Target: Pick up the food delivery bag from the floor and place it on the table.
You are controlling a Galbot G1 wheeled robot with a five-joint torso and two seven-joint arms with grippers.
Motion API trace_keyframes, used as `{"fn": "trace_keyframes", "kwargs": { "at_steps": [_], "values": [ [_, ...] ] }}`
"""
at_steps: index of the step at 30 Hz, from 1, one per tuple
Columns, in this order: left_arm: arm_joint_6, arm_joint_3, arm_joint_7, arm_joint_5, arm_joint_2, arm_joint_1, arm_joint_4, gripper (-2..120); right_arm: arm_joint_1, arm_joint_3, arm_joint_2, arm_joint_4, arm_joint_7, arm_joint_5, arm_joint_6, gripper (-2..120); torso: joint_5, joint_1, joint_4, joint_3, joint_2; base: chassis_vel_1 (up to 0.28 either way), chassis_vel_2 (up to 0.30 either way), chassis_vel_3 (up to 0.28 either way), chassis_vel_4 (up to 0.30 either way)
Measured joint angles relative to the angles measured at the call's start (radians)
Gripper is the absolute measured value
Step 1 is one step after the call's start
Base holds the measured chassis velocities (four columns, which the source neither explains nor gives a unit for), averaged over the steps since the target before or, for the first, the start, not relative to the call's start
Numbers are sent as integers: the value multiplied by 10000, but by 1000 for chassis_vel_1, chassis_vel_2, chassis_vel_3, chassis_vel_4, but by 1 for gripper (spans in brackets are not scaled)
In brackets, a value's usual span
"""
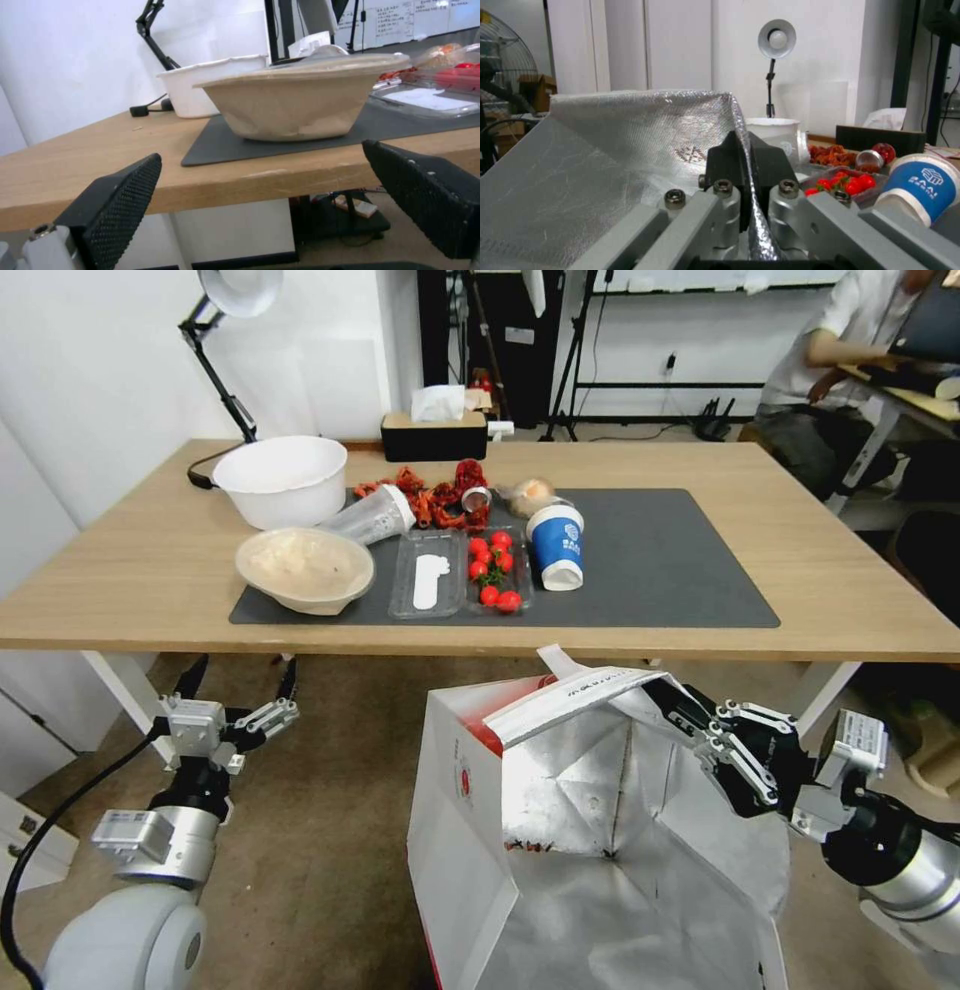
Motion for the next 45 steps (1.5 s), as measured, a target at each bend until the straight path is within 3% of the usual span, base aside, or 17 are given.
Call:
{"fn": "trace_keyframes", "kwargs": {
  "at_steps": [45],
  "values": [
    [79,-29,111,86,-20,106,-86,100,-26,11,5,26,-17,12,60,0,-1,858,0,1155,2014,0,0,0,0]
  ]
}}
